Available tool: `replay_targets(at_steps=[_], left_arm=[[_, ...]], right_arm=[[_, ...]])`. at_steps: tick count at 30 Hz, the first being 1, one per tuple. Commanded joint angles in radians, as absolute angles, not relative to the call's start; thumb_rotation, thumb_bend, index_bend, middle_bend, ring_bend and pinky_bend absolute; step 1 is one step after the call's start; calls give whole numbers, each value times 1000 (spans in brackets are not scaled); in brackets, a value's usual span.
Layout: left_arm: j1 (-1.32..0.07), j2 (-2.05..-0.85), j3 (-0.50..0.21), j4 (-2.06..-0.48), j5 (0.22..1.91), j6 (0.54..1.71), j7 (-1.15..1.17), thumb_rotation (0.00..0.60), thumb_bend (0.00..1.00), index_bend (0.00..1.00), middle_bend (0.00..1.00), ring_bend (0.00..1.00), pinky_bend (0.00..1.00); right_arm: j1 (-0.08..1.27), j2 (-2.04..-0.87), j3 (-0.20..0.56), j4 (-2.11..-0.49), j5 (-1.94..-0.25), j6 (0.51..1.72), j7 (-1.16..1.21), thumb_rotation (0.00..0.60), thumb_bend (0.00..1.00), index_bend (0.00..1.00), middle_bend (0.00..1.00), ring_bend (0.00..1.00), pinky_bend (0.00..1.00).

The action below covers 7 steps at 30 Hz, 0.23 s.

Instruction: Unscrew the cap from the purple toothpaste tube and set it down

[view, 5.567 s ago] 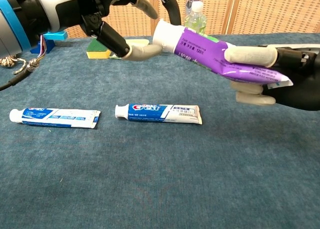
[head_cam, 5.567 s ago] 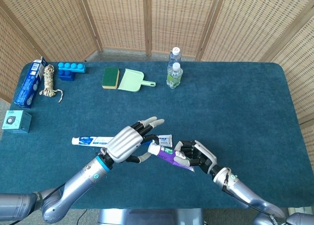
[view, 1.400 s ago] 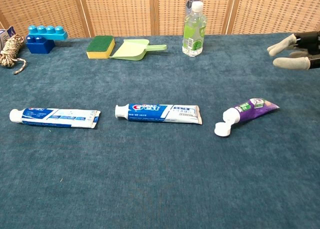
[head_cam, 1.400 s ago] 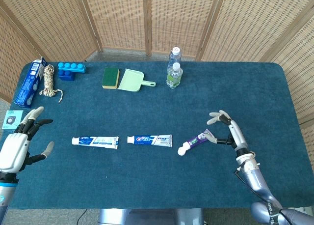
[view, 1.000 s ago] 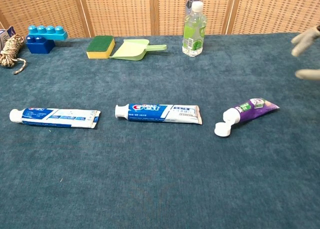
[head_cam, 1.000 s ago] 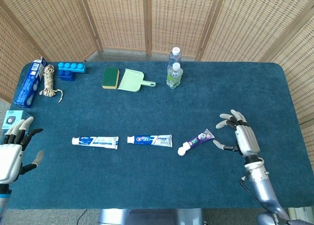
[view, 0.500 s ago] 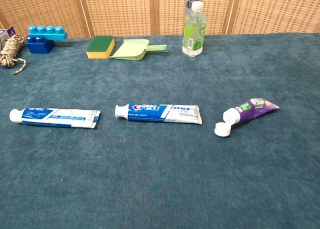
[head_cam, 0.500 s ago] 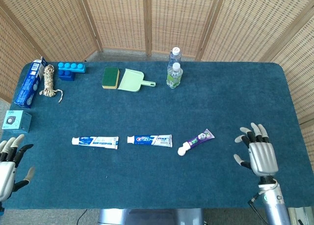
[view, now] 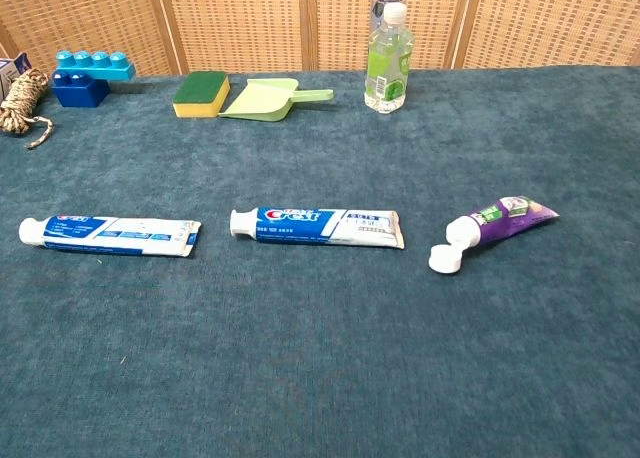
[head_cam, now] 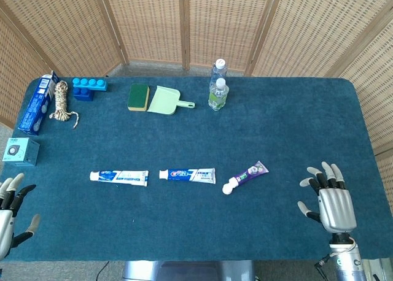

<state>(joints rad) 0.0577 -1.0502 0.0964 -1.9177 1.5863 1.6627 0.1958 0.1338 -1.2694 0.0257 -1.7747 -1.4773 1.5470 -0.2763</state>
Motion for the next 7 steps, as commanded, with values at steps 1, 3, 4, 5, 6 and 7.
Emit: replay_targets(at_steps=[1, 3, 4, 5, 6, 7], left_arm=[[62, -1049, 96, -1921, 1591, 1663, 195, 600, 346, 163, 52, 0, 0], [68, -1050, 96, -1920, 1596, 1667, 193, 600, 347, 163, 52, 0, 0], [70, -1049, 96, -1920, 1597, 1667, 193, 600, 347, 163, 52, 0, 0], [72, -1048, 96, -1920, 1597, 1666, 192, 600, 347, 162, 52, 0, 0], [73, -1047, 96, -1920, 1596, 1665, 192, 600, 347, 162, 51, 0, 0], [75, -1046, 95, -1920, 1596, 1664, 190, 600, 346, 162, 51, 0, 0]], right_arm=[[130, -1272, 26, -1772, -1478, 1544, -272, 600, 204, 427, 262, 66, 67], [129, -1275, 27, -1771, -1482, 1540, -263, 600, 204, 428, 262, 66, 67], [128, -1276, 28, -1771, -1484, 1539, -262, 600, 203, 428, 262, 66, 67], [128, -1277, 29, -1771, -1486, 1537, -261, 600, 203, 428, 261, 66, 68], [127, -1277, 29, -1772, -1486, 1536, -260, 600, 203, 428, 262, 66, 68], [127, -1278, 30, -1773, -1487, 1534, -257, 600, 204, 428, 262, 66, 68]])
